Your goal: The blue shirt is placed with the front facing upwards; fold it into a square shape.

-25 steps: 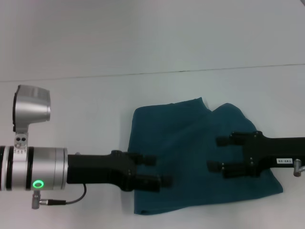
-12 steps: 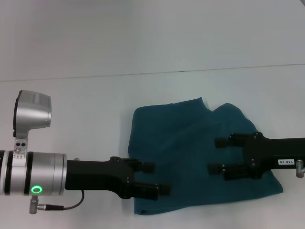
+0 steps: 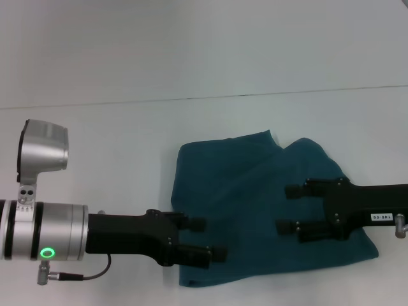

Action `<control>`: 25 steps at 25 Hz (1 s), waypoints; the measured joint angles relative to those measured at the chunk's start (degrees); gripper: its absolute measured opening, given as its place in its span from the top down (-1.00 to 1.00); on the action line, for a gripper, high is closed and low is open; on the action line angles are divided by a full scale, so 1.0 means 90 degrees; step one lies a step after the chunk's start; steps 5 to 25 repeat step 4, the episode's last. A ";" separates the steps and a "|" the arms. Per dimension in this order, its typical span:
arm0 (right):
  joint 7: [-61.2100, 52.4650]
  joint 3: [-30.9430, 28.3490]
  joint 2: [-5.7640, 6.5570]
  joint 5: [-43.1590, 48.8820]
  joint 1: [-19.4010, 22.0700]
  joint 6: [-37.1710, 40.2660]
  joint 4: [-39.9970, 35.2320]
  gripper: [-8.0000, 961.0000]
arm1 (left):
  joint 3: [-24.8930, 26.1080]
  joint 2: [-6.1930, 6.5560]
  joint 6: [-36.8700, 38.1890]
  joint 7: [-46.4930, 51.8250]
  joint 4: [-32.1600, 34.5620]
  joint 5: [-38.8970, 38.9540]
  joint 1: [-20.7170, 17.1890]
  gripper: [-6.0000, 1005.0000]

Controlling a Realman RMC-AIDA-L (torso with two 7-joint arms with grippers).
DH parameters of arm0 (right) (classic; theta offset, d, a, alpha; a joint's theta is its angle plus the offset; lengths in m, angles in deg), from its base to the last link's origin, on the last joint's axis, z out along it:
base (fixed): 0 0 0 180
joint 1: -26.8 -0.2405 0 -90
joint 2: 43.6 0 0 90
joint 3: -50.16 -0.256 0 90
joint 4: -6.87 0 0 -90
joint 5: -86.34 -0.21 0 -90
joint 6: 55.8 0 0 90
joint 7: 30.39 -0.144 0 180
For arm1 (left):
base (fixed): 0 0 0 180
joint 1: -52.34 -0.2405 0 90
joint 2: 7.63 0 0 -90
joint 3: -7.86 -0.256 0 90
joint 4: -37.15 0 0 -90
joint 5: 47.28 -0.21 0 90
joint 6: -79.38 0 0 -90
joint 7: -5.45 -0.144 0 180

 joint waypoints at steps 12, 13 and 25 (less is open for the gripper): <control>0.0000 -0.0002 0.0008 0.0004 -0.0009 0.0001 -0.0014 -0.93 | 0.0010 0.0000 -0.0020 0.0000 -0.0001 -0.0094 0.0022 -0.83; 0.0000 -0.0002 0.0008 0.0004 -0.0009 0.0001 -0.0014 -0.93 | 0.0010 0.0000 -0.0020 0.0000 -0.0001 -0.0094 0.0022 -0.83; 0.0000 -0.0002 0.0008 0.0004 -0.0009 0.0001 -0.0014 -0.93 | 0.0010 0.0000 -0.0020 0.0000 -0.0001 -0.0094 0.0022 -0.83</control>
